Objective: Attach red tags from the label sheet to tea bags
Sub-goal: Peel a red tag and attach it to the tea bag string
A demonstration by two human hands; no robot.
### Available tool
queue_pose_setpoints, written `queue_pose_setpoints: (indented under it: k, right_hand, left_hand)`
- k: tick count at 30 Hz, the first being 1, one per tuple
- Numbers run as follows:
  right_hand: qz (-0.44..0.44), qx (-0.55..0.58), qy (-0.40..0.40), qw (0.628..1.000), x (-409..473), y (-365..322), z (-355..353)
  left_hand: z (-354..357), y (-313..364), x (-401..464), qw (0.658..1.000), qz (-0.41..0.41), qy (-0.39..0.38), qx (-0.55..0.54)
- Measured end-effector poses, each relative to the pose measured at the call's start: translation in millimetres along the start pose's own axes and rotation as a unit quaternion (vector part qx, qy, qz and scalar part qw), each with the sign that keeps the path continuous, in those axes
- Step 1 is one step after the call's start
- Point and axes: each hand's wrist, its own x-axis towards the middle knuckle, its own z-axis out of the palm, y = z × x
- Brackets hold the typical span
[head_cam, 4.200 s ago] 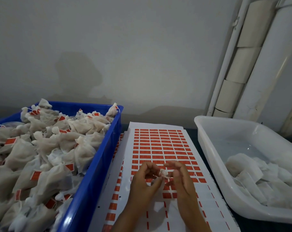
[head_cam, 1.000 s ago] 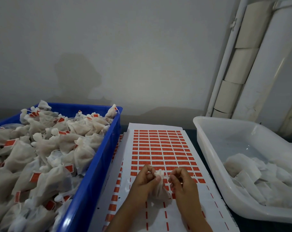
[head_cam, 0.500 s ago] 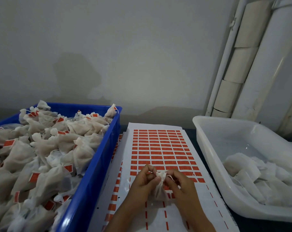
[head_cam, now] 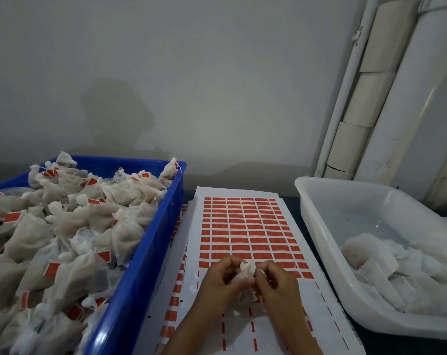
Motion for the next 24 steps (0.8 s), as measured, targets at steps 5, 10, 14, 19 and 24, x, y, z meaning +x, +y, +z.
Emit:
queue_pose_setpoints:
  k: [5, 10, 14, 19, 24]
  right_hand:
    - [0.054, 0.063, 0.008, 0.997, 1.4, 2.5, 3.2]
    - [0.036, 0.043, 0.052, 0.997, -1.0, 2.6, 6.3]
    - [0.023, 0.004, 0.080, 0.996, -0.5, 2.2, 6.8]
    - [0.018, -0.009, 0.097, 0.995, 0.0, 1.1, 4.8]
    - [0.026, 0.024, 0.090, 0.995, 1.3, 0.9, 3.9]
  left_hand:
    - [2.4, -0.8, 0.2, 1.000, 0.010, 0.020, 0.010]
    - [5.0, -3.3, 2.8, 0.996, 0.001, 0.082, 0.034]
    - [3.4, -5.4, 5.1, 0.992, 0.007, 0.104, 0.067]
    - [1.6, -4.5, 7.3, 0.990, 0.009, 0.117, 0.078]
    - [1.8, -7.3, 4.2, 0.989, 0.003, 0.108, 0.098]
